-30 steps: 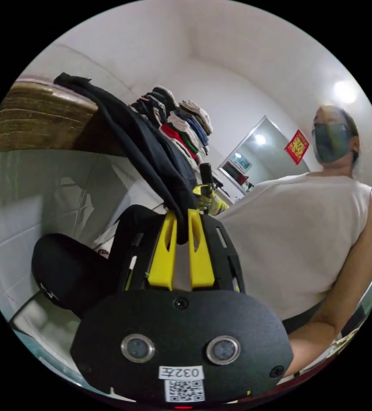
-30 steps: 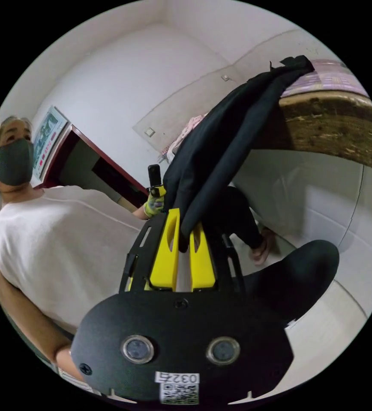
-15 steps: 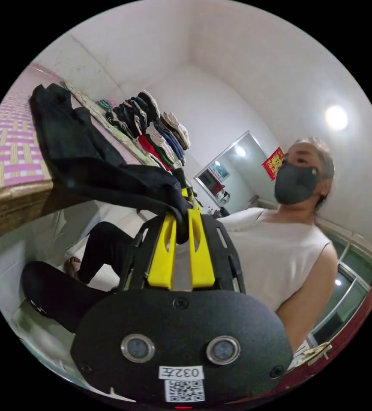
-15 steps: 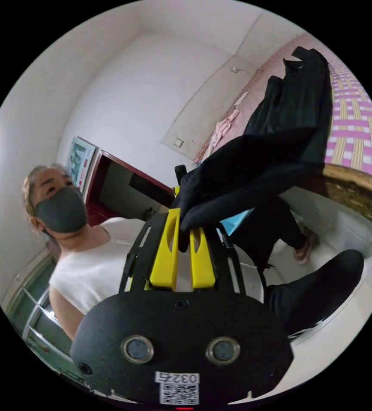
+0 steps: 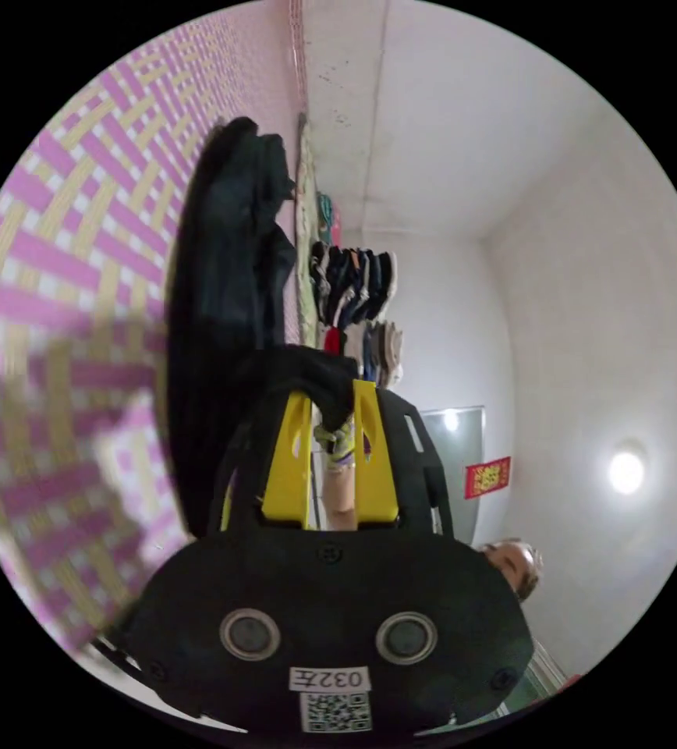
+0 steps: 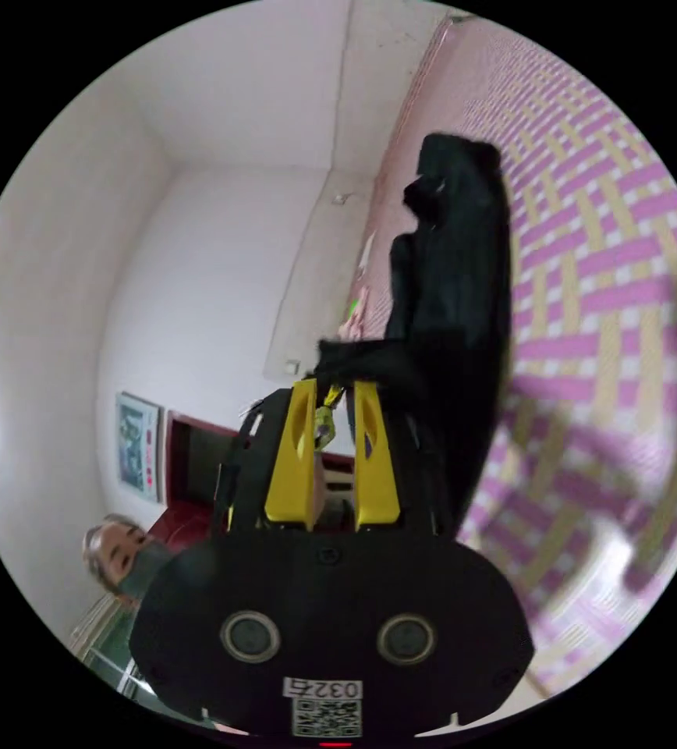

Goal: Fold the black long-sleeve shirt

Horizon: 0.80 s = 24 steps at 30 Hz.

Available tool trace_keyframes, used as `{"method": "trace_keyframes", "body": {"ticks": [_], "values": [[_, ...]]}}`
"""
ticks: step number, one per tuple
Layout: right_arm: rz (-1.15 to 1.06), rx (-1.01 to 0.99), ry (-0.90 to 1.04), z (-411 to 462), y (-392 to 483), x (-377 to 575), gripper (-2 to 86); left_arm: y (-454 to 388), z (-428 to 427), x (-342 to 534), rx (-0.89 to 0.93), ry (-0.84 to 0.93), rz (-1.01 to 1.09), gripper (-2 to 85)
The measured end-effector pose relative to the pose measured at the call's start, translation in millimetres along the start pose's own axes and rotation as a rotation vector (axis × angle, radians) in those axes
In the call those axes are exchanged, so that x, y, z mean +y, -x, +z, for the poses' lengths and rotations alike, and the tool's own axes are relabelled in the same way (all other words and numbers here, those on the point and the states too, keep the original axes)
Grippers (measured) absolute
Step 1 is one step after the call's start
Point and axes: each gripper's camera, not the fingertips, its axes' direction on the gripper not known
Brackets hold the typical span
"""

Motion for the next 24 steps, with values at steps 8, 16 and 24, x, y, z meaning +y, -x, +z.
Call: {"method": "trace_keyframes", "body": {"ticks": [8,16,24], "values": [[-0.31,0.186,-0.03,18,5,97,7.0,-4,-14,96,-0.205,-0.147,0.261,4.3],[-0.778,0.648,-0.095,109,5,252,8.0,-17,34,256,-0.595,-0.201,0.775,9.0],[-0.8,0.705,-0.079,181,-33,313,12.3,4,89,351,-0.701,-0.173,1.01,11.6]]}}
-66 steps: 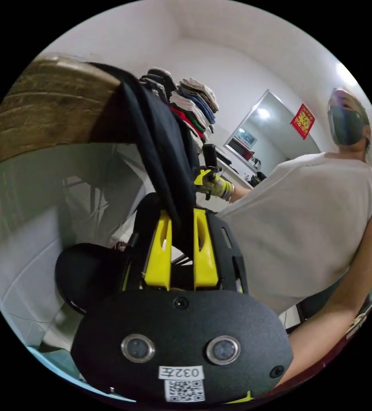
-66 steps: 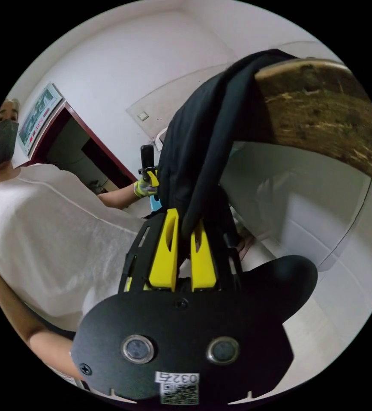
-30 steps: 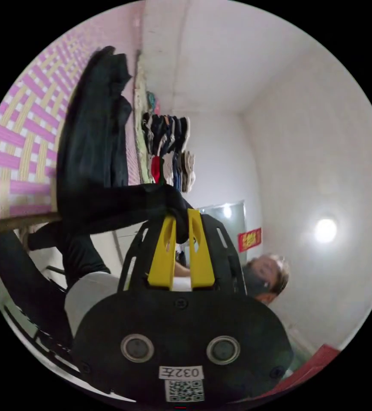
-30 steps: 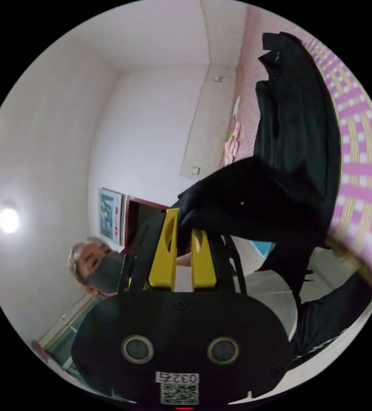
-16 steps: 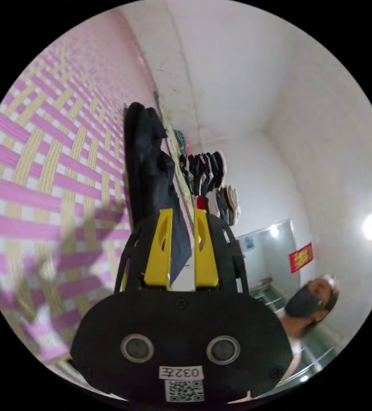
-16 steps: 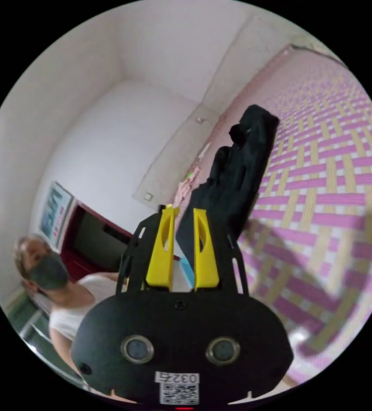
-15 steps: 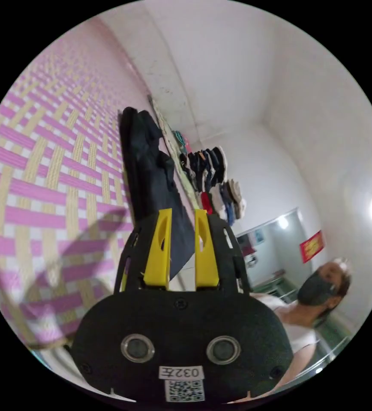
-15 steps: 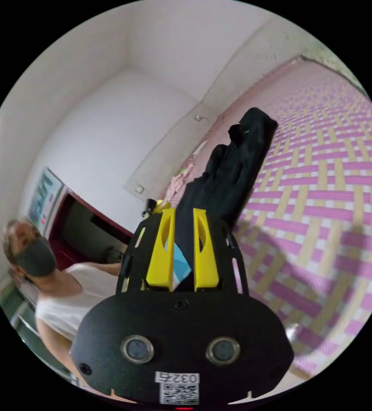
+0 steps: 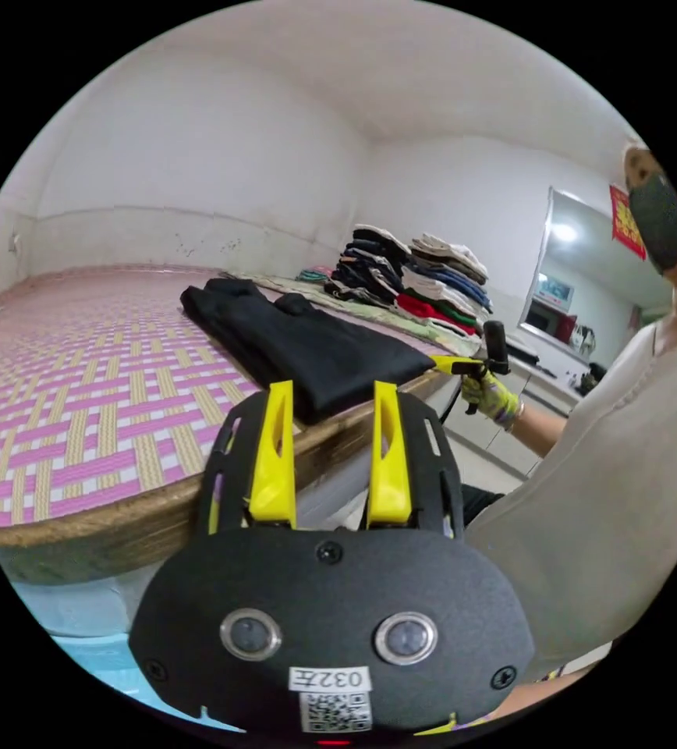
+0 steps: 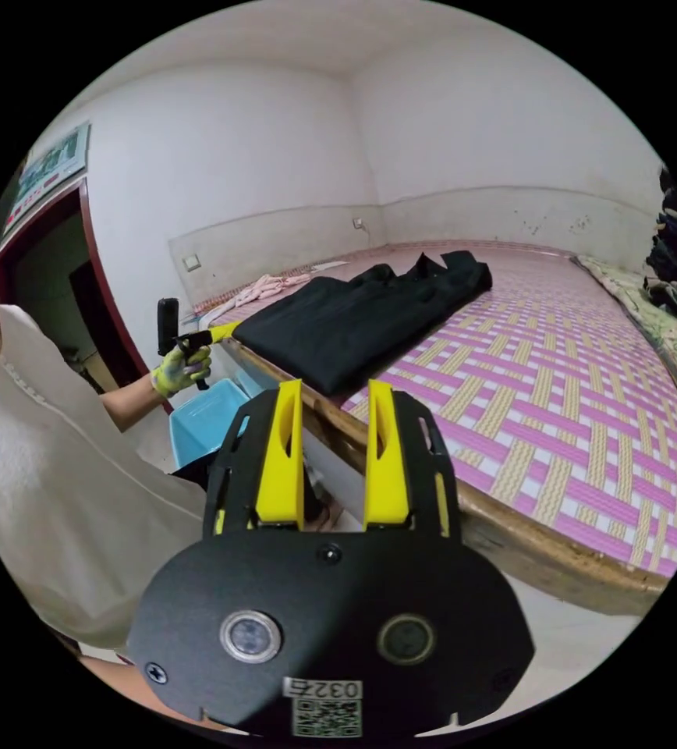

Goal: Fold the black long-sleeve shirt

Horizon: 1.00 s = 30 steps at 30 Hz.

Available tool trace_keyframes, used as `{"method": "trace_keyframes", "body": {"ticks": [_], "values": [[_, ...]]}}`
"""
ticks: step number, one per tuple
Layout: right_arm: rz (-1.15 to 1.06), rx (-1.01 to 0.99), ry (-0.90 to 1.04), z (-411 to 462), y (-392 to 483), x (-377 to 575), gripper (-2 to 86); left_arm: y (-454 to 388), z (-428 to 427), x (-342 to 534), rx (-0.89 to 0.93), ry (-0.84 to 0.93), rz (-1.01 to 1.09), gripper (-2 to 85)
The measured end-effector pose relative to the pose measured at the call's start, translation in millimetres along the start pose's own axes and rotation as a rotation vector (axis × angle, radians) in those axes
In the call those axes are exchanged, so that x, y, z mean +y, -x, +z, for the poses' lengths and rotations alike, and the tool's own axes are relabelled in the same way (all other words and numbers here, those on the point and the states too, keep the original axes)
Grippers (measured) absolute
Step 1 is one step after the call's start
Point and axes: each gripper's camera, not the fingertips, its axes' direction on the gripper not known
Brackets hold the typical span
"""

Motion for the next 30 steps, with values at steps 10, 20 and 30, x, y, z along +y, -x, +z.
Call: {"method": "trace_keyframes", "body": {"ticks": [10,20,30], "values": [[-0.173,0.155,0.086,48,74,17,8.7,-60,2,23,-0.058,0.101,0.112,9.4],[-0.231,0.222,0.118,63,115,17,4.5,-113,-12,22,-0.237,0.128,0.211,3.8],[-0.222,0.149,0.073,-6,164,-12,-0.7,-172,-74,-11,-0.155,0.131,0.279,0.2]]}}
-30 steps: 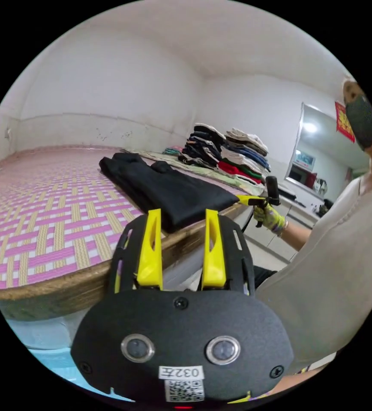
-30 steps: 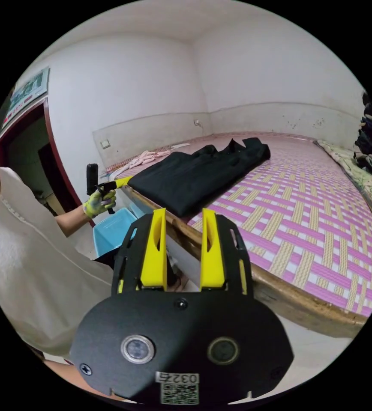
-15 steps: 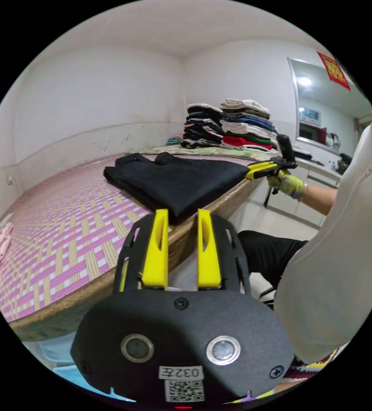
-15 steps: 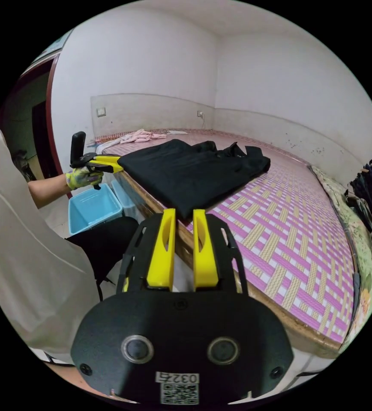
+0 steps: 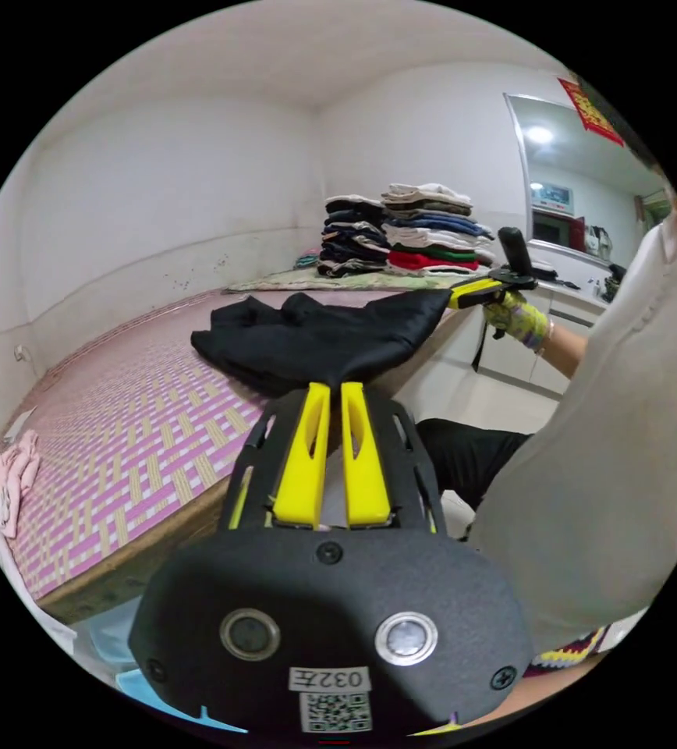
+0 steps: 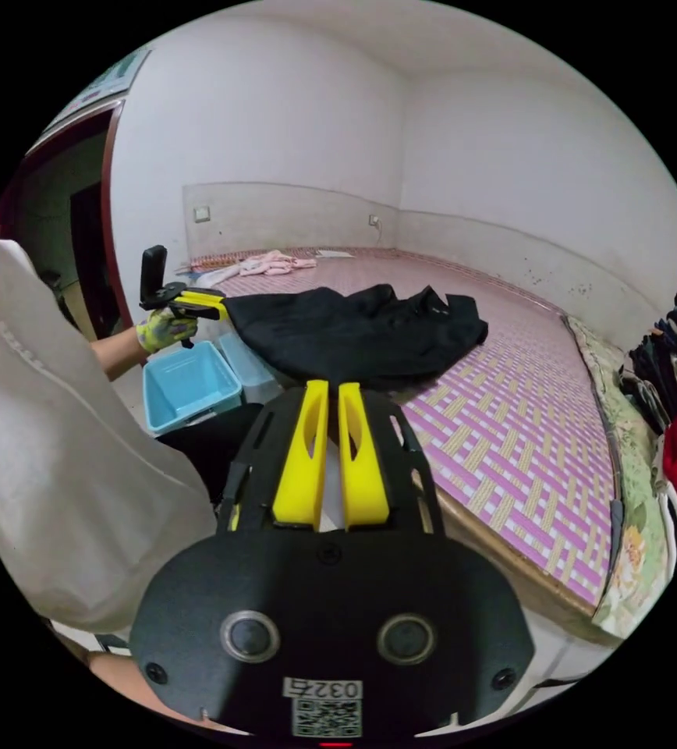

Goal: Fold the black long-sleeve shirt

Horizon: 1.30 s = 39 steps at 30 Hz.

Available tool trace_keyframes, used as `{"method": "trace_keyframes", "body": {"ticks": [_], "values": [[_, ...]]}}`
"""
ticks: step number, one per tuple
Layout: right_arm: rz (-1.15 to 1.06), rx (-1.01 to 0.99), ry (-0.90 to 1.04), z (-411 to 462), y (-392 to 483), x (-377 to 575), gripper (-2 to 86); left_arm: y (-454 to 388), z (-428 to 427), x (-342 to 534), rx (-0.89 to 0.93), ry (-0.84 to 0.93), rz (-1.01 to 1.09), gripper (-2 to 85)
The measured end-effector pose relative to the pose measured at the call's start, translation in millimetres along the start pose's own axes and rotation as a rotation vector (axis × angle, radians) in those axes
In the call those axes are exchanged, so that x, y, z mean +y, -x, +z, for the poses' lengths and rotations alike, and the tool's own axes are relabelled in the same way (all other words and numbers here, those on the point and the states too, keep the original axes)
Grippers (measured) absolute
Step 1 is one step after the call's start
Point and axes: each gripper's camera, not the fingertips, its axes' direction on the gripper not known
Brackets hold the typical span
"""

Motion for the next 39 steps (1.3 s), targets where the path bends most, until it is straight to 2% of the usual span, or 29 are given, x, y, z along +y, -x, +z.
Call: {"method": "trace_keyframes", "body": {"ticks": [6,12,18,20,25,29,31,34,37,39], "values": [[-0.007,-0.132,-0.013,-66,-10,-53,-1.0,3,-73,-59,0.132,-0.063,0.031,-0.1],[0.084,-0.315,0.027,-78,-107,-162,-1.1,88,-83,-183,0.212,0.046,-0.023,-0.4],[0.312,-0.447,0.154,2,-268,-269,-0.9,267,5,-287,0.387,0.203,-0.34,-0.8],[0.49,-0.51,0.182,50,-334,-280,-0.7,335,60,-296,0.442,0.239,-0.489,-1.4],[0.761,-0.561,0.241,129,-410,-264,0.1,409,154,-277,0.479,0.338,-0.695,-1.4],[0.859,-0.523,0.194,124,-434,-259,5.2,433,168,-266,0.512,0.319,-0.842,2.3],[0.804,-0.418,0.156,97,-428,-269,6.3,432,147,-274,0.435,0.298,-0.838,2.4],[0.528,-0.245,0.089,55,-388,-305,5.2,399,106,-316,0.287,0.278,-0.658,1.3],[0.348,-0.221,0.134,65,-362,-339,4.4,359,104,-365,0.251,0.262,-0.493,0.6],[0.355,-0.232,0.176,85,-367,-352,3.8,349,128,-386,0.243,0.33,-0.454,0.5]]}}
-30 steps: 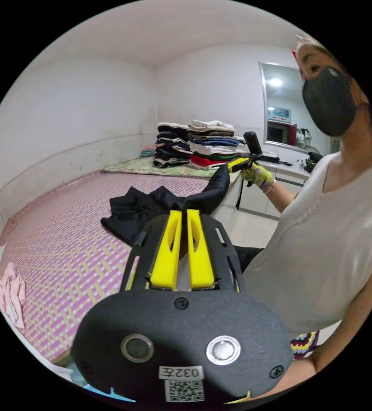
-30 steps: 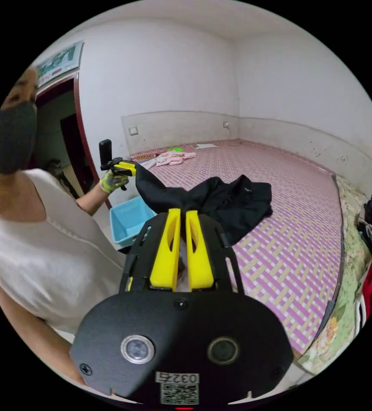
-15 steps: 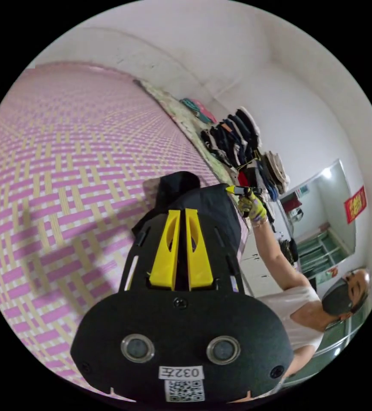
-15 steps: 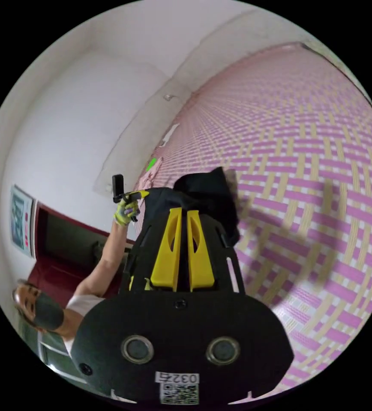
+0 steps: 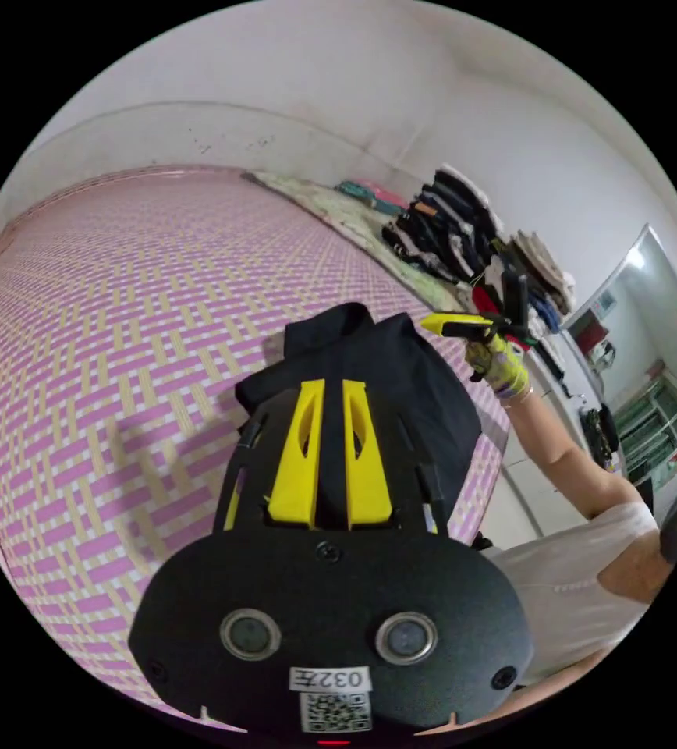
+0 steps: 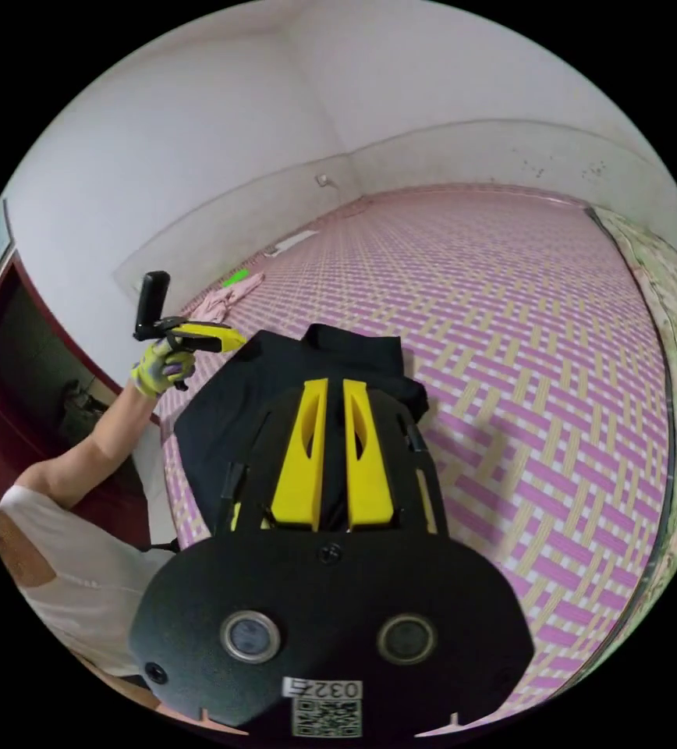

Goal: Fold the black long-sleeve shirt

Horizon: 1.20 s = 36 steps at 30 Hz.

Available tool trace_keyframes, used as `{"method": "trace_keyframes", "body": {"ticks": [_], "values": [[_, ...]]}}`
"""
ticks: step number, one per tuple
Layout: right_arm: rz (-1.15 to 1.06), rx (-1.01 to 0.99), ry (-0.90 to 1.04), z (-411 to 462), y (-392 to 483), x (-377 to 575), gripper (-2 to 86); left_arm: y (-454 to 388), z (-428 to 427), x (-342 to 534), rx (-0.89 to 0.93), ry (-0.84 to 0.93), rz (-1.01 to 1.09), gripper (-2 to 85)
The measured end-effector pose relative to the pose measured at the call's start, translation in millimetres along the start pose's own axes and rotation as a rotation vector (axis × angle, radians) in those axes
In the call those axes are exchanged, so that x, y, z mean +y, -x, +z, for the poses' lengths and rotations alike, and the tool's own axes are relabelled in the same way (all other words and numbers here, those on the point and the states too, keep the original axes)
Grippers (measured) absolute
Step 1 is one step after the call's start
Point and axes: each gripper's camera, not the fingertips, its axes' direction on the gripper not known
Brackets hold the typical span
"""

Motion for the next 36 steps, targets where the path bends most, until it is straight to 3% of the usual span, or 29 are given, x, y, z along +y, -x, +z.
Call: {"method": "trace_keyframes", "body": {"ticks": [2,4,9,12,19,23,30,36], "values": [[0.072,0.073,0.078,22,-20,-16,0.4,5,29,-21,-0.164,0.092,-0.049,0.1],[0.15,0.11,0.132,33,-39,-21,-0.2,18,43,-27,-0.197,0.13,-0.09,-0.3],[0.335,-0.08,0.028,-6,-78,-13,3.6,47,20,-24,-0.066,0.056,-0.209,1.7],[0.352,-0.112,-0.017,-53,-83,5,7.3,55,-23,-9,0.045,-0.002,-0.267,8.8],[0.501,-0.448,0.126,-105,-99,85,13.1,69,-70,68,0.29,0.038,-0.382,16.4],[0.538,-0.455,0.133,-121,-97,103,14.0,86,-72,96,0.444,-0.031,-0.477,16.8],[0.548,-0.489,0.175,-105,-91,84,13.3,92,-52,63,0.481,0.0,-0.506,13.8],[0.583,-0.6,0.065,-100,-98,116,8.6,113,-49,87,0.596,-0.062,-0.616,8.8]]}}
